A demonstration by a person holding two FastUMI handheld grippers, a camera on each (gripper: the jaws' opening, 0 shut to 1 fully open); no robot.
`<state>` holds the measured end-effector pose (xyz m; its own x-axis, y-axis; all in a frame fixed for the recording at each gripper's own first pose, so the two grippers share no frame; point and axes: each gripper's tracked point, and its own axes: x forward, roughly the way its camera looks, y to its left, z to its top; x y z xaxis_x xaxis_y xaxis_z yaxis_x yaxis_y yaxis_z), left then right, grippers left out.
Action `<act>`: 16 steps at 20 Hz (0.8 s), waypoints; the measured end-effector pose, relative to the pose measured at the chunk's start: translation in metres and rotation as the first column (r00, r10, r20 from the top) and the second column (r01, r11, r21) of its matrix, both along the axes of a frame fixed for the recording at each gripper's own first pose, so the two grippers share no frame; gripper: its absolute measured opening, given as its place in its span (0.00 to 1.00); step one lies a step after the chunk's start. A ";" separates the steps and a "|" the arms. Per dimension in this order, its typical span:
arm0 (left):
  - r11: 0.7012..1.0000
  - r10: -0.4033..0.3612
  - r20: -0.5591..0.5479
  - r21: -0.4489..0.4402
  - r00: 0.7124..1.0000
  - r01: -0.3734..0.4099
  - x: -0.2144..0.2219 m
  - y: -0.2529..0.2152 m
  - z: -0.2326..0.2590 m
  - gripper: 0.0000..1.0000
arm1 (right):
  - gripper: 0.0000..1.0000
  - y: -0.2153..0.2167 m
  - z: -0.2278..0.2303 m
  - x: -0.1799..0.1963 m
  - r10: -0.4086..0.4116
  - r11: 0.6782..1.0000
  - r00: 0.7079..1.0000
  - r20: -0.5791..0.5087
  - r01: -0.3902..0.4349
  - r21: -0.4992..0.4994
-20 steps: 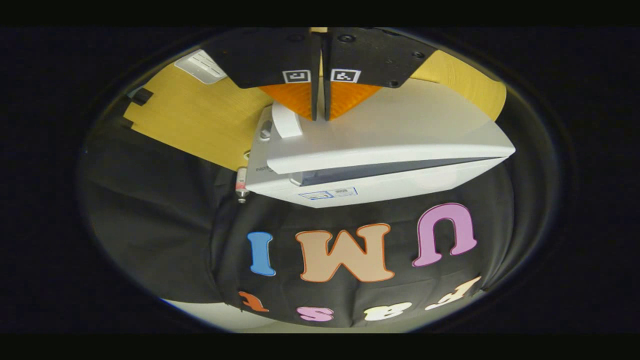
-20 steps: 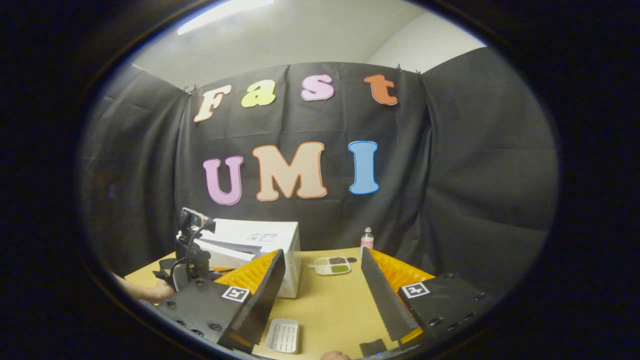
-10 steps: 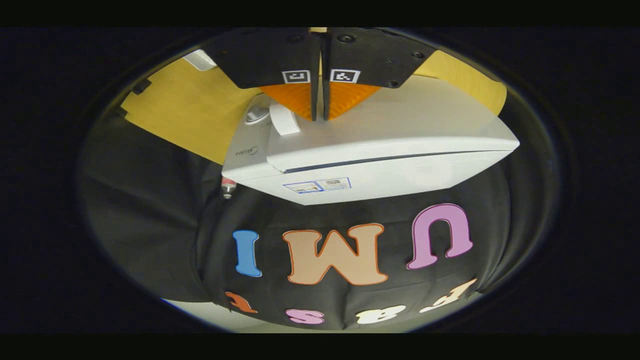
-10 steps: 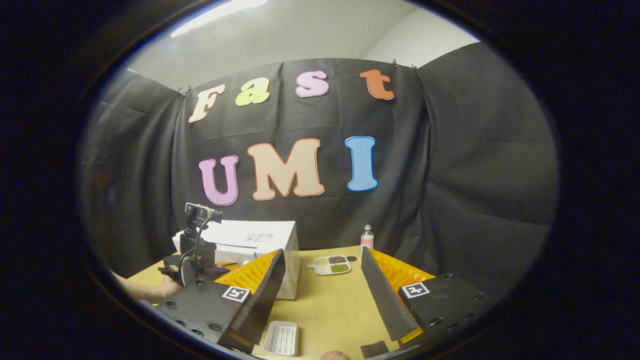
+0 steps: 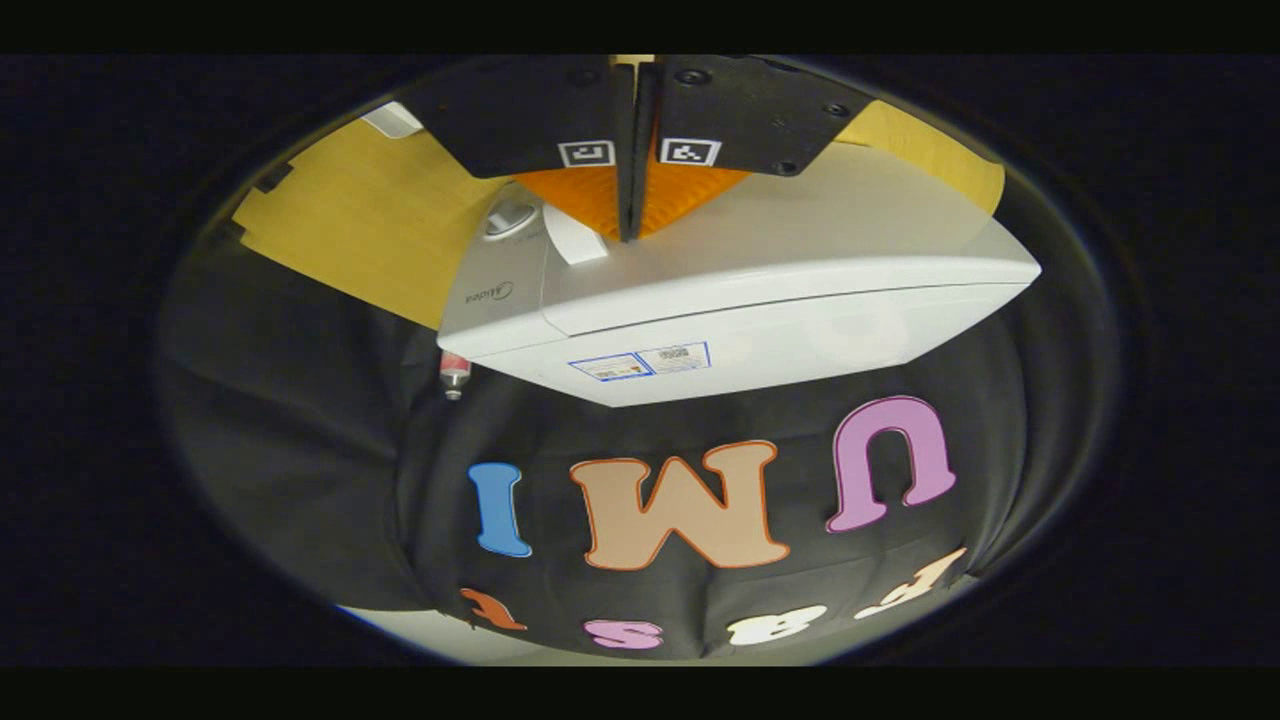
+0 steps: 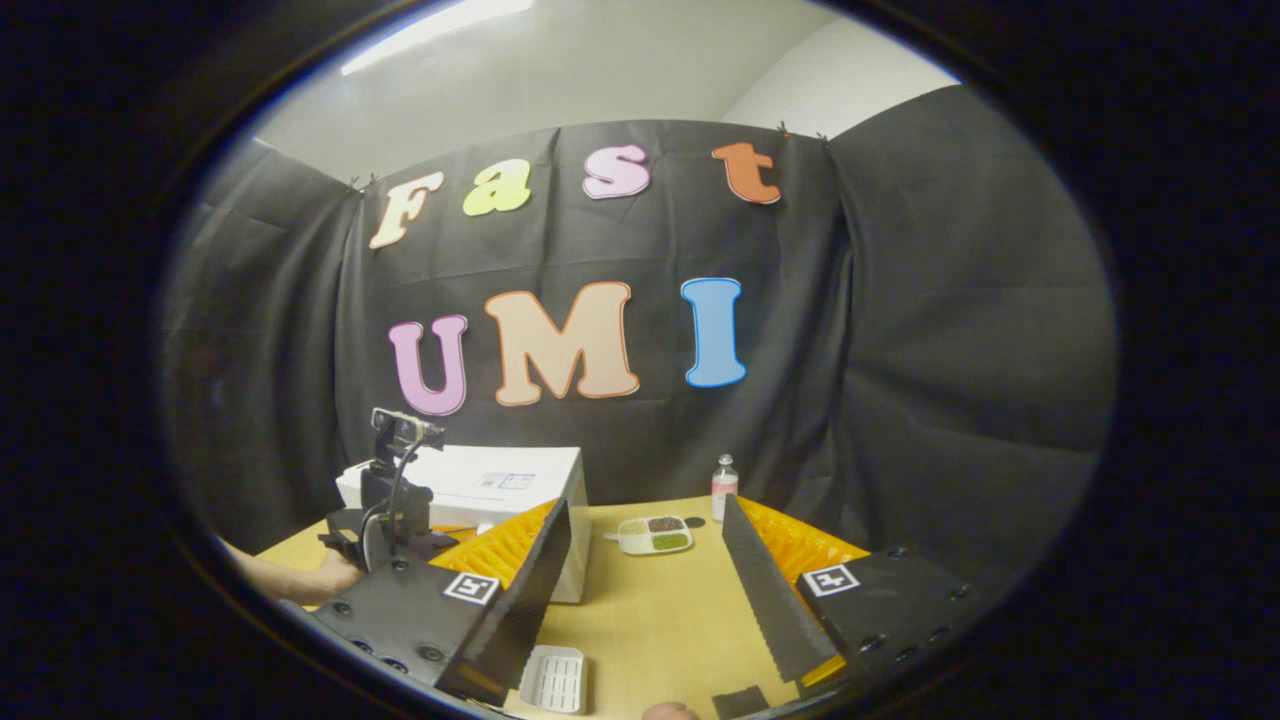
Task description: Open the microwave oven with the left hand, put the food in, and close the microwave oven.
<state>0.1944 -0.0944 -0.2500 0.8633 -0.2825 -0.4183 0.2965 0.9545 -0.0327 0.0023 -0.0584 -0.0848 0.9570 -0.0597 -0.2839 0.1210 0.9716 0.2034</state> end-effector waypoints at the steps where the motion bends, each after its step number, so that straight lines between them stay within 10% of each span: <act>1: 1.000 0.015 0.010 0.012 1.000 -0.015 -0.003 0.007 0.004 0.03 | 0.94 0.001 -0.002 -0.001 0.001 1.000 1.000 -0.001 -0.001 0.002; 13: 0.990 0.048 0.200 -0.139 0.979 -0.020 -0.091 0.063 0.177 0.03 | 0.93 0.018 0.007 0.037 0.054 0.998 0.998 0.038 -0.055 0.017; 16: 0.987 0.108 0.212 -0.136 0.971 -0.080 -0.114 0.083 0.190 0.75 | 0.93 0.025 0.008 0.046 0.094 0.995 0.994 0.047 -0.095 0.019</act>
